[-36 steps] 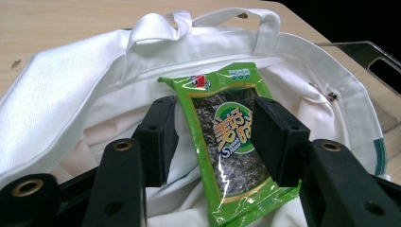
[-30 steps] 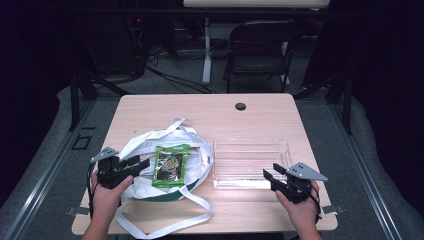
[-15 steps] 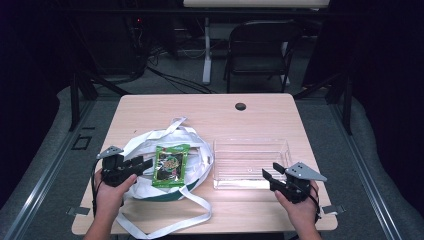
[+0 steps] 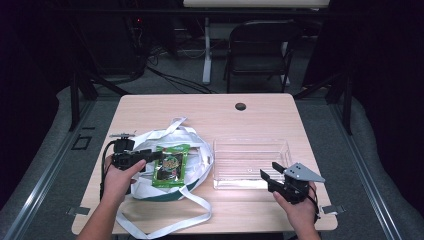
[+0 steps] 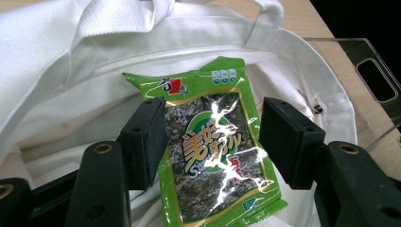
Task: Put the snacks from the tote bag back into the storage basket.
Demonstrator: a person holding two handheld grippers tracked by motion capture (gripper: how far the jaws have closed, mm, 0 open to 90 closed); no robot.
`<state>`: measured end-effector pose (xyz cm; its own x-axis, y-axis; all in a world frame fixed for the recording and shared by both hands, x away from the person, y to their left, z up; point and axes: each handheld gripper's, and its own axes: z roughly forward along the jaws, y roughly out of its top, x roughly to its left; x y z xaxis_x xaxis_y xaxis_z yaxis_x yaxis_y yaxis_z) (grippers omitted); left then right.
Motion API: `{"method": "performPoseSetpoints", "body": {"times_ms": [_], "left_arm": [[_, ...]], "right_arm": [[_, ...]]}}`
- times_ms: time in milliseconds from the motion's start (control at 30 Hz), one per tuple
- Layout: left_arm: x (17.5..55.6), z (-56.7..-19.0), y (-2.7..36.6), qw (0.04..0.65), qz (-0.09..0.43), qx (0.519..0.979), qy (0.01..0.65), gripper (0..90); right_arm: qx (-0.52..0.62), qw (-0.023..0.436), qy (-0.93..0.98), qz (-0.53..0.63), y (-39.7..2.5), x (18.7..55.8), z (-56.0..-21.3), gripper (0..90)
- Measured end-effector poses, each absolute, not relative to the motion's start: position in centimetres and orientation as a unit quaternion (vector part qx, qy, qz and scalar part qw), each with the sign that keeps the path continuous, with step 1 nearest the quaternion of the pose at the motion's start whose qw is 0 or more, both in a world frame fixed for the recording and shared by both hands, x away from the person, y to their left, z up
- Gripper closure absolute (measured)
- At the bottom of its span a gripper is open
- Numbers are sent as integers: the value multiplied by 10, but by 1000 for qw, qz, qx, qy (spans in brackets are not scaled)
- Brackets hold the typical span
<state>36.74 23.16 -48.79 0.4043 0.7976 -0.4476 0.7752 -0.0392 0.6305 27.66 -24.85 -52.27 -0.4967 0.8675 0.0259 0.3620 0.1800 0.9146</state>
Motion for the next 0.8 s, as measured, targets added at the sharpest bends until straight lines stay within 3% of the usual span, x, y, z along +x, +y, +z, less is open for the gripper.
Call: {"method": "performPoseSetpoints", "body": {"times_ms": [200,800], "left_arm": [[376,-493,232,406,-6,725,557,419],[398,-516,228,349,-65,720,597,389]], "right_arm": [[442,234,721,480,-250,279,-525,467],[446,227,716,486,-252,278,-525,470]]}}
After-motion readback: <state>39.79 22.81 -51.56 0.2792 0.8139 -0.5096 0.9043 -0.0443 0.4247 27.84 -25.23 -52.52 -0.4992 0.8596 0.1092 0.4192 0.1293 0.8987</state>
